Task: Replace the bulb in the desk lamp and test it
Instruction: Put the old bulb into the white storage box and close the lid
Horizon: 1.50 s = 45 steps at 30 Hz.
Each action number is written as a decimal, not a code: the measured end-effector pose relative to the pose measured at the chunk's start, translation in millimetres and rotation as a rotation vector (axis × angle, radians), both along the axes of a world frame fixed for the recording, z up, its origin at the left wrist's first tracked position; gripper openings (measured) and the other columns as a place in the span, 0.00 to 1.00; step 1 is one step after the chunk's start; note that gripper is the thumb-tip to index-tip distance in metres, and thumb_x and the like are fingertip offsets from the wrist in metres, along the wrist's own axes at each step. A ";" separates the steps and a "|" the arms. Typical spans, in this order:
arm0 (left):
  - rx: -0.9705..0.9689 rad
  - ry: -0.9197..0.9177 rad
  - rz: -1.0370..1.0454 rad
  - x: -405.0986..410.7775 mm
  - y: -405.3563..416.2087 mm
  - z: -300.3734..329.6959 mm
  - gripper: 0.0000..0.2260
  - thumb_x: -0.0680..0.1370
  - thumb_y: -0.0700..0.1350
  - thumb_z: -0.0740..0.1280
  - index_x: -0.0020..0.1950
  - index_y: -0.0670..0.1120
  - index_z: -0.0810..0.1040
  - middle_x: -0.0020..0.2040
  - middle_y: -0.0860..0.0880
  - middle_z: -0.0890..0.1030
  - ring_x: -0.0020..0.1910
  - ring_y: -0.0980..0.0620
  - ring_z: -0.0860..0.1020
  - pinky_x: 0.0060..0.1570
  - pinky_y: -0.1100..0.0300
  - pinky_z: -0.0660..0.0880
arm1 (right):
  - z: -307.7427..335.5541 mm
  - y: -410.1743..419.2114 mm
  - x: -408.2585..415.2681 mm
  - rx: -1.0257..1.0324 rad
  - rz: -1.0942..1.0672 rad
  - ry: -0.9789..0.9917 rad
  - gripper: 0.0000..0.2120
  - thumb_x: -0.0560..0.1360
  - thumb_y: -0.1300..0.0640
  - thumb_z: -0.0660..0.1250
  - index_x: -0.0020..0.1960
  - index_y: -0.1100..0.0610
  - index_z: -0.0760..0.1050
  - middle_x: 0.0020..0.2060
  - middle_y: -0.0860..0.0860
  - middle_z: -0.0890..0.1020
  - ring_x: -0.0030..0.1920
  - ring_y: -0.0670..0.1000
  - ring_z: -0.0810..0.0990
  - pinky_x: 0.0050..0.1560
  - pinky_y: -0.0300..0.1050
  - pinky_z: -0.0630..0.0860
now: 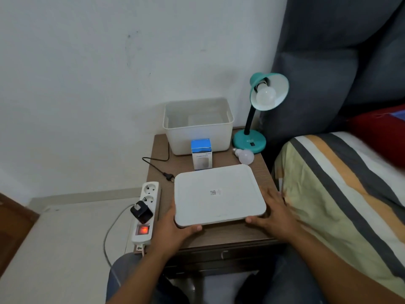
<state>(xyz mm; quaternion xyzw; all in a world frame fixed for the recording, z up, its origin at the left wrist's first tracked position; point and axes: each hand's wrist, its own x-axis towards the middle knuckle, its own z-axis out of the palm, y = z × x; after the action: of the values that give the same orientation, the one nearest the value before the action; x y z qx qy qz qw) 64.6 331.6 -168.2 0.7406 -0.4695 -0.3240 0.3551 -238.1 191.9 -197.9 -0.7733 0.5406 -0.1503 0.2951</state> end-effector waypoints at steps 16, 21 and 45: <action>0.259 -0.283 -0.040 -1.7 -8.5 -10.5 0.49 0.66 0.63 0.77 0.79 0.53 0.54 0.80 0.46 0.61 0.79 0.45 0.59 0.71 0.46 0.67 | -5.4 14.1 8.4 0.107 -0.021 0.336 0.63 0.51 0.12 0.50 0.80 0.37 0.42 0.82 0.55 0.40 0.80 0.61 0.35 0.78 0.60 0.37; 0.338 -0.379 -0.049 -5.7 -10.8 -10.7 0.54 0.68 0.64 0.76 0.81 0.47 0.48 0.82 0.44 0.53 0.81 0.47 0.52 0.75 0.48 0.60 | -0.9 18.8 11.3 0.140 -0.013 0.377 0.58 0.60 0.18 0.57 0.81 0.41 0.40 0.81 0.55 0.36 0.79 0.59 0.31 0.78 0.59 0.35; 0.104 -0.367 0.021 62.6 -122.2 74.5 0.34 0.75 0.63 0.69 0.75 0.48 0.67 0.62 0.44 0.80 0.58 0.45 0.80 0.58 0.49 0.77 | 36.3 -58.1 44.1 -0.004 -0.161 0.061 0.25 0.77 0.46 0.67 0.71 0.54 0.70 0.68 0.54 0.76 0.66 0.57 0.75 0.64 0.56 0.75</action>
<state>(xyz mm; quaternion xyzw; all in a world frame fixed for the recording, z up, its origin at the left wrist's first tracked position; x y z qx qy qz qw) 127.2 209.4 -93.6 0.8094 -0.5013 -0.2035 0.2283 -194.0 133.7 -161.6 -0.7322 0.6094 -0.1512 0.2638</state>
